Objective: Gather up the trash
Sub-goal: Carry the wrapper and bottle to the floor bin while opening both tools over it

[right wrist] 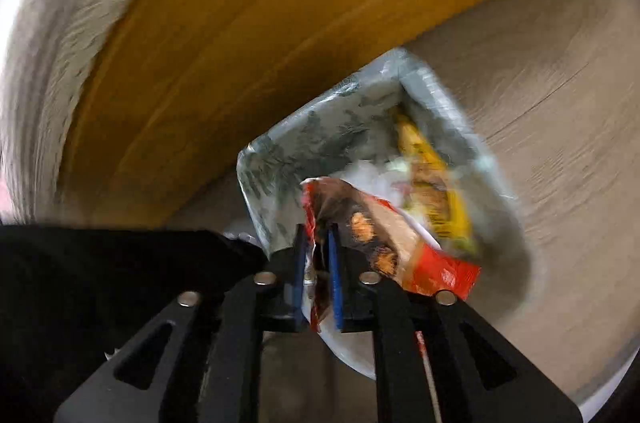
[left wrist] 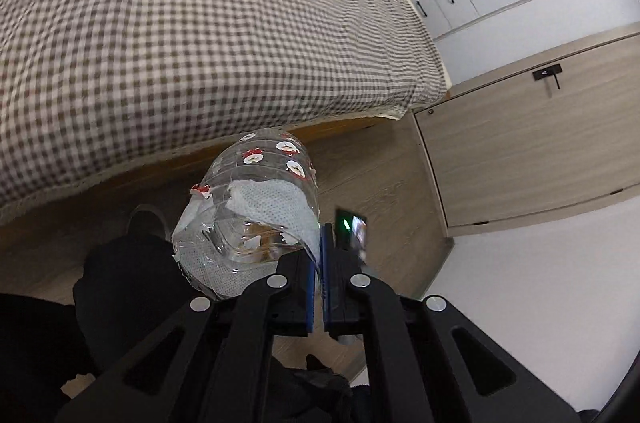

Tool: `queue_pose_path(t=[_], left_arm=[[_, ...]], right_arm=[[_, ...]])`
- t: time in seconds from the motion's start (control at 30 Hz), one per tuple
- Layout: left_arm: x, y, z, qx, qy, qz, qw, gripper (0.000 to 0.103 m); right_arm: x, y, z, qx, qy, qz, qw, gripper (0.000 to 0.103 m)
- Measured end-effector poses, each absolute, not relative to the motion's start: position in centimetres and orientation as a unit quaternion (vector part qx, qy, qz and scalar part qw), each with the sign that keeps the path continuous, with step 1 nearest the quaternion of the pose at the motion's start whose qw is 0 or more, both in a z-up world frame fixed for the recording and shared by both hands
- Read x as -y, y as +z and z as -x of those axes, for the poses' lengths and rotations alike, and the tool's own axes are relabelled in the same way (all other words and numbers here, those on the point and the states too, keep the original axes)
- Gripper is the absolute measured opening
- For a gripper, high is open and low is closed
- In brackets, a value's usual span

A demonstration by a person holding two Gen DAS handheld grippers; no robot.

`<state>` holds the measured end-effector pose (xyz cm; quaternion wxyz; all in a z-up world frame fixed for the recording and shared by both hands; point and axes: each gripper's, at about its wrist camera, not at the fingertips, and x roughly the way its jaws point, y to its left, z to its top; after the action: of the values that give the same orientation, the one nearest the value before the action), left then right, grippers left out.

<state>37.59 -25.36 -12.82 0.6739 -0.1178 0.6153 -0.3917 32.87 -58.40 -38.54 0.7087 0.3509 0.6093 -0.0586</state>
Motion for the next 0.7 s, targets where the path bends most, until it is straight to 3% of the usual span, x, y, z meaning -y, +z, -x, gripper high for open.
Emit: queue_pose_path(t=[0.1,0.37,0.7], left_arm=[[25.4,-14.2,-36.9,-0.624,-0.381,0.113,0.673,0.000],[30.2,-17.9,-36.2,-0.655,-0.385,0.061,0.647,0.000],[42.4,-28.6,-34.9,-0.749,-0.378,-0.020,0.544,0.001]], right_arm=[[58.5,-40.7,-35.1,-0.603,-0.054,-0.400,0.688,0.062],[60.5,-36.7,-34.2,-0.553,-0.085,-0.378,0.738,0.062],[65.8,-31.7,-20.5,-0.519,-0.197,-0.369,0.745,0.065]])
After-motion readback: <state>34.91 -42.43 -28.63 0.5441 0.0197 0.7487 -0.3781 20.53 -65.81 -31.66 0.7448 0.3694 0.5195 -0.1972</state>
